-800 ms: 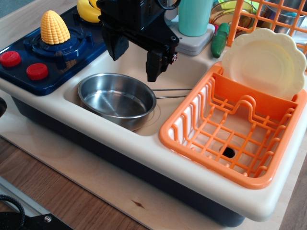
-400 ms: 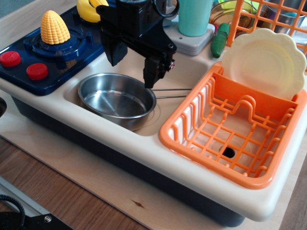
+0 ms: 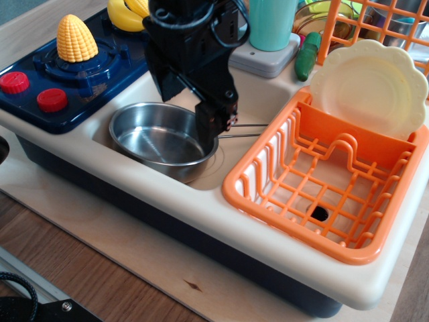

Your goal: Put pan from sink into drying rack

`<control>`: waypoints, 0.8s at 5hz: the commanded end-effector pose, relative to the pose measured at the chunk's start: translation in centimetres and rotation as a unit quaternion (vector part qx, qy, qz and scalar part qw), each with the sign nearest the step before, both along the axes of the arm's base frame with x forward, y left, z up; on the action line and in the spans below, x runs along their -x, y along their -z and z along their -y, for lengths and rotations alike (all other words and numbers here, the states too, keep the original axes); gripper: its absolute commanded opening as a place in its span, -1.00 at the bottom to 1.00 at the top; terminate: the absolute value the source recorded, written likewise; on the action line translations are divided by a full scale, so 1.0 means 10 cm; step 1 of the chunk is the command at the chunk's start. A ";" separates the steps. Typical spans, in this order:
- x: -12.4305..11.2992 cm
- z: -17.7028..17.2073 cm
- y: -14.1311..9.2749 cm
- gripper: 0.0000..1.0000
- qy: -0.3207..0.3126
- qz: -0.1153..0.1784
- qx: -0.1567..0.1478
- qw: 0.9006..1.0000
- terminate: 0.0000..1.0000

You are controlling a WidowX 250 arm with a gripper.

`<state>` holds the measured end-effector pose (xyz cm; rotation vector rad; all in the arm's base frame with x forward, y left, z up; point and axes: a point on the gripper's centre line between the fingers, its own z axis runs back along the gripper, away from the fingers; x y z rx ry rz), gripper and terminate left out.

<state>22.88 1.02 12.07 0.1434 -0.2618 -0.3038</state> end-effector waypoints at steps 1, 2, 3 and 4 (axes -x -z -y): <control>0.08 0.08 -0.01 1.00 0.028 0.014 0.008 0.999 -1.00; 0.12 0.11 0.10 1.00 0.026 0.013 0.018 0.999 -1.00; 0.12 0.09 0.28 1.00 0.032 0.005 0.037 0.999 -1.00; 0.10 0.07 0.40 1.00 0.036 0.004 0.049 0.998 -1.00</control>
